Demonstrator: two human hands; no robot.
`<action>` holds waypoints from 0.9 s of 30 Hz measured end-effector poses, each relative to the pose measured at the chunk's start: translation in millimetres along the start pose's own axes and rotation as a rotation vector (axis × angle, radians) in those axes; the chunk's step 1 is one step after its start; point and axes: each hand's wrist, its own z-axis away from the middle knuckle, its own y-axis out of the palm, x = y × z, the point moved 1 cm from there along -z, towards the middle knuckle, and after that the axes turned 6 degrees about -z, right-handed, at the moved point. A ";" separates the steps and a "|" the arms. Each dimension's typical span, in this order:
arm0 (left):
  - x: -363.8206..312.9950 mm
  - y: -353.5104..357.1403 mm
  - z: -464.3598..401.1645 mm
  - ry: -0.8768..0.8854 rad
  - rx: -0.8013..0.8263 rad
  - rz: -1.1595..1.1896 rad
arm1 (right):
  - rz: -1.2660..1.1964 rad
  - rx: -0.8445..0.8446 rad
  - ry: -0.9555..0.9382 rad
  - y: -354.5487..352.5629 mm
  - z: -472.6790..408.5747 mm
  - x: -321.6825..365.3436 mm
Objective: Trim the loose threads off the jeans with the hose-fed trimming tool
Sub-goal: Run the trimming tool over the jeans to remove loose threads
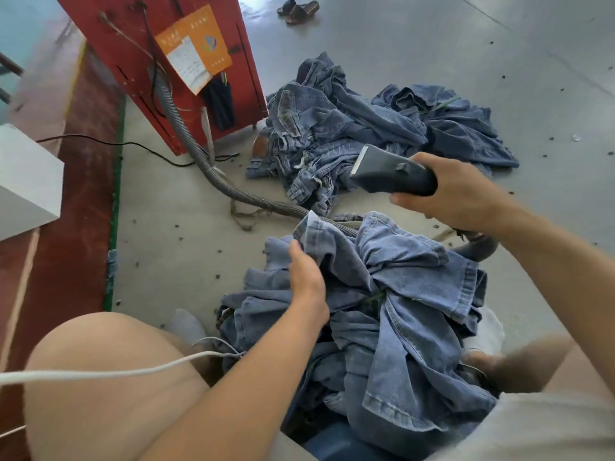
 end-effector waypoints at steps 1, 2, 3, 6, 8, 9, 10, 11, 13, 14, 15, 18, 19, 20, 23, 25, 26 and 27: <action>1.8 10.9 6.3 0.083 0.109 -0.062 | 0.016 0.005 -0.004 2.4 -0.6 0.6; 1.1 20.8 11.0 0.193 0.200 -0.157 | 0.025 0.002 -0.015 4.6 -1.6 1.5; 1.3 31.2 13.4 0.296 0.285 -0.269 | 0.031 -0.011 -0.036 5.9 -3.3 2.6; 22.1 50.5 12.7 0.513 0.535 -0.931 | 0.075 -0.058 -0.109 3.8 -12.6 7.3; 39.7 51.4 11.1 0.630 0.710 -1.330 | 0.128 -0.039 -0.143 1.6 -18.7 9.4; 43.9 49.0 13.2 0.650 0.797 -1.365 | 0.155 -0.016 -0.166 3.8 -21.3 9.5; 49.7 46.9 12.2 0.659 0.835 -1.369 | 0.181 0.014 -0.192 8.9 -23.0 8.5; 53.1 44.4 10.4 0.696 0.845 -1.376 | 0.204 0.051 -0.219 17.7 -24.3 6.8; 51.1 38.9 12.5 0.666 0.860 -1.281 | 0.229 0.138 -0.228 43.3 -25.5 1.2; 46.5 35.4 14.9 0.594 0.889 -1.122 | 0.238 0.189 -0.200 56.7 -25.5 -4.0; 37.6 30.1 19.1 0.518 0.877 -0.908 | 0.259 0.235 -0.153 69.0 -25.1 -12.1; 11.0 -0.3 4.0 0.437 0.385 -0.482 | 0.331 0.344 0.032 88.6 -22.8 -42.3; -0.9 -16.0 -4.5 0.439 0.185 -0.529 | 0.327 0.373 0.079 90.6 -21.5 -49.9; -11.3 -34.2 -17.4 0.423 -0.016 -0.628 | 0.321 0.392 0.108 91.6 -20.4 -55.5; -26.6 -101.9 -56.3 0.048 -0.608 -0.888 | 0.327 0.382 0.121 92.8 -16.9 -63.6; -26.0 -133.6 -66.5 -0.337 -0.547 -0.631 | 0.328 0.359 0.113 93.3 -15.1 -64.9; -21.4 -139.0 -65.9 -0.476 -0.383 -0.419 | 0.325 0.355 0.112 93.5 -14.3 -64.5; -14.1 -140.8 -63.2 -0.585 -0.245 -0.262 | 0.322 0.354 0.111 93.2 -13.9 -63.6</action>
